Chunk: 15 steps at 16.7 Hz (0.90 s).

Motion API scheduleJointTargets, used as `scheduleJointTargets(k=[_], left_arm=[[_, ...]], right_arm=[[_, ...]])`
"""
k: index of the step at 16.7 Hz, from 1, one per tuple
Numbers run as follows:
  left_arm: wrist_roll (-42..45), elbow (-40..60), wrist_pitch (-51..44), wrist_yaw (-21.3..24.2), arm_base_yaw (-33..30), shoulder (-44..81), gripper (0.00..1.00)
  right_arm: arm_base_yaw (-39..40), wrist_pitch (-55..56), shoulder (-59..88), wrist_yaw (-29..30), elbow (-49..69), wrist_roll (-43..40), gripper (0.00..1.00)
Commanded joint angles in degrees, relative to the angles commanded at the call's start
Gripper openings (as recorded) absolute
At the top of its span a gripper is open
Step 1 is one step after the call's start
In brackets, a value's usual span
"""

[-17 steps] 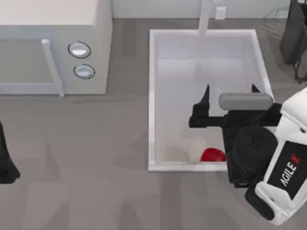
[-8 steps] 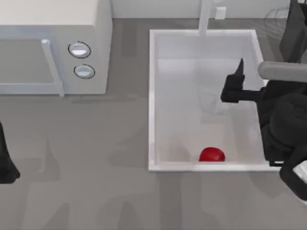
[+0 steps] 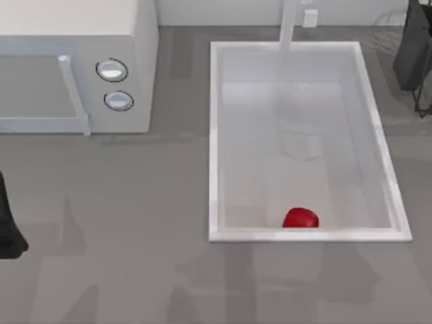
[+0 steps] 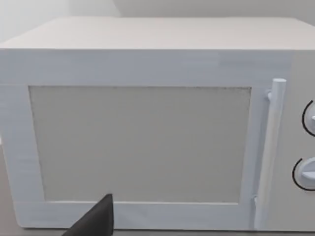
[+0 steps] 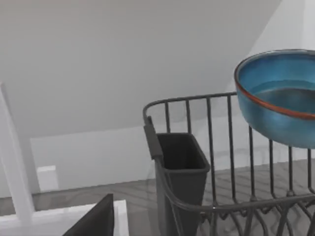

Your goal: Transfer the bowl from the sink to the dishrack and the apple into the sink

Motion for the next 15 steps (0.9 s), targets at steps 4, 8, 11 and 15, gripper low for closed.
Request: scheduleJointTargets(k=[4, 8, 11, 15], left_arm=[[0.0, 0.0, 0.0, 0.0, 0.0, 0.0, 1.0], [0.0, 0.0, 0.0, 0.0, 0.0, 0.0, 1.0], [0.0, 0.0, 0.0, 0.0, 0.0, 0.0, 1.0], [0.0, 0.0, 0.0, 0.0, 0.0, 0.0, 1.0]], right_arm=[[-6.61, -17.97, -26.02, -8.62, -7.4, -1.4, 1.0], [-11.28, -31.68, -45.4, -16.78, -13.01, -3.08, 1.0], [-13.26, -37.81, -53.77, -21.18, -15.48, -3.97, 1.0], [-13.96, -39.98, -56.7, -22.92, -16.34, -4.28, 1.0]])
